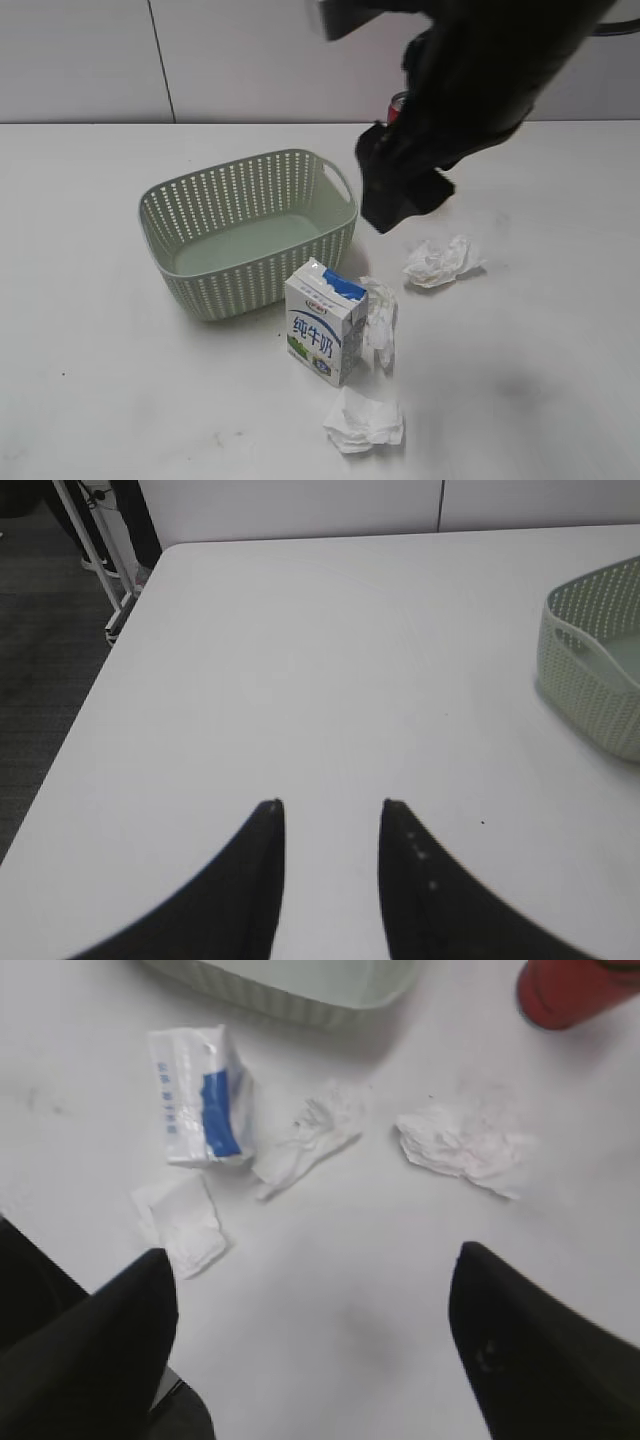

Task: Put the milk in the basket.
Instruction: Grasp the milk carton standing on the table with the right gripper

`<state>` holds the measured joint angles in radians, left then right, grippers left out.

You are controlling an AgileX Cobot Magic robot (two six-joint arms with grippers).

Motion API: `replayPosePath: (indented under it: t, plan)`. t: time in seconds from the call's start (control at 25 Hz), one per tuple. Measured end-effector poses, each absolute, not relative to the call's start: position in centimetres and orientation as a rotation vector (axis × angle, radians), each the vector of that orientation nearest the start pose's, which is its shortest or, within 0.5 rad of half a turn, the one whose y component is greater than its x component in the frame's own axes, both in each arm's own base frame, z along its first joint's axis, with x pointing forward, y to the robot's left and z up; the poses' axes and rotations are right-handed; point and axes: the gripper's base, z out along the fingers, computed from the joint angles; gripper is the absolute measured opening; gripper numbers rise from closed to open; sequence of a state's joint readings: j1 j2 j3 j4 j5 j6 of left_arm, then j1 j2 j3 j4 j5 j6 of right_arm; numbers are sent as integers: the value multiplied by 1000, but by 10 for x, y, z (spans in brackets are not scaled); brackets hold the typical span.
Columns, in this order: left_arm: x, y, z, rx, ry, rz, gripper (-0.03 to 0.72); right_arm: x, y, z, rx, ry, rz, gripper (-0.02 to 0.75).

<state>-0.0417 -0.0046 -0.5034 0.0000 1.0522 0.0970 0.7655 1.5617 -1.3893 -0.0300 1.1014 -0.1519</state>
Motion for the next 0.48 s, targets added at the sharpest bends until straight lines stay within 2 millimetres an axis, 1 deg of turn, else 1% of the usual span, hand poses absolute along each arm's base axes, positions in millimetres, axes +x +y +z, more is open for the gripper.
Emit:
replayPosePath:
  t: [0.16, 0.2, 0.28, 0.32, 0.48]
  plan:
    - [-6, 0, 279, 141, 2023, 35, 239, 242, 260, 300, -1336, 2517, 65, 657]
    - [-6, 0, 279, 141, 2023, 35, 239, 245, 270, 291, -1358, 2530, 53, 657]
    - [-6, 0, 279, 141, 2023, 35, 240, 249, 281, 279, -1379, 2549, 42, 657]
    - [-6, 0, 279, 141, 2023, 35, 239, 253, 286, 269, -1391, 2568, 32, 657]
    - [-6, 0, 279, 141, 2023, 35, 240, 261, 297, 241, -1420, 2627, 3, 657]
